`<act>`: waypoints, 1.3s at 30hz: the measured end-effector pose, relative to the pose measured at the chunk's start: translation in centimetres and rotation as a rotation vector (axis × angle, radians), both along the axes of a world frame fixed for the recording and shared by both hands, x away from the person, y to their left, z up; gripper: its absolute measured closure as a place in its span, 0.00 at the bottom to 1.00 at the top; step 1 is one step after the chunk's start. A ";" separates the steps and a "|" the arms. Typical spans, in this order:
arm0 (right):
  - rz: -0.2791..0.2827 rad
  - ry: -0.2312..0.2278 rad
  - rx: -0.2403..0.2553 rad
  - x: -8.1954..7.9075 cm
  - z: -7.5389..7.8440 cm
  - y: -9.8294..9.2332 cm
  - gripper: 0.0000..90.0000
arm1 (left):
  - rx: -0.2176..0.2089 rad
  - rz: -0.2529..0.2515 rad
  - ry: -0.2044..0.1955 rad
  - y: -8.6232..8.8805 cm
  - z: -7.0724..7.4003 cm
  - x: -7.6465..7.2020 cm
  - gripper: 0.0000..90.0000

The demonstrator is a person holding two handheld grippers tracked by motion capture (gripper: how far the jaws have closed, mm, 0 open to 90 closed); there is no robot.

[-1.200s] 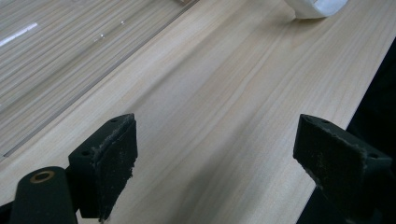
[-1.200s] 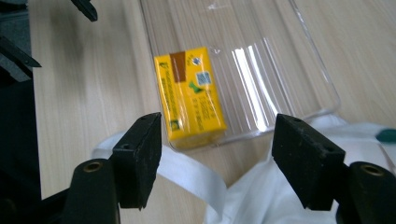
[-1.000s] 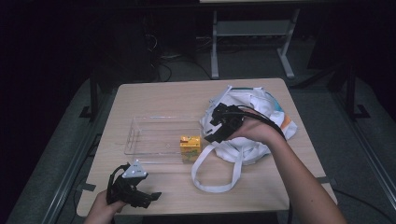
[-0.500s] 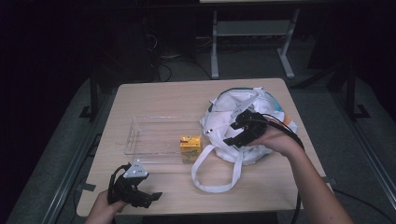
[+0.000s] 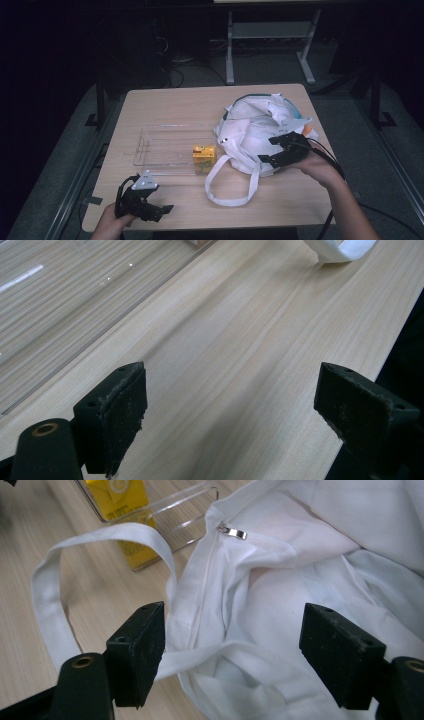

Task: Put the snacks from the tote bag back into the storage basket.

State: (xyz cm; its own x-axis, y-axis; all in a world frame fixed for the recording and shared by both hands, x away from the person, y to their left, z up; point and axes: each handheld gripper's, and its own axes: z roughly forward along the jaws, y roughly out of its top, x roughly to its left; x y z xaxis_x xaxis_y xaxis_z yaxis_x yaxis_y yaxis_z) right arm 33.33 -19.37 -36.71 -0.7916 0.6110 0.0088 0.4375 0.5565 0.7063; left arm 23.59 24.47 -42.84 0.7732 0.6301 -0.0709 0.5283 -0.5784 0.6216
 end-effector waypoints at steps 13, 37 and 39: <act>-0.123 -0.008 0.038 -3.9 -3.2 -4.7 0.25 | -0.002 0.006 0.005 0.0 -0.1 0.0 0.15; -0.196 0.046 0.022 -4.9 -7.5 -7.4 0.22 | 0.022 0.015 0.000 -0.1 -0.2 0.0 0.15; -0.189 0.035 0.019 -4.8 -7.5 -7.5 0.22 | 0.023 0.016 0.001 -0.1 -0.2 0.0 0.15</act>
State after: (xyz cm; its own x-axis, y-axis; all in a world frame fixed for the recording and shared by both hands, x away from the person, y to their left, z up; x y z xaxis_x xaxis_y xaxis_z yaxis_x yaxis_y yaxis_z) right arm 28.57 -26.88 -44.25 -0.6619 0.7481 0.0471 0.5572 0.4491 0.6984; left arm 23.62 24.38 -43.04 0.7632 0.6437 -0.0569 0.5378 -0.5839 0.6081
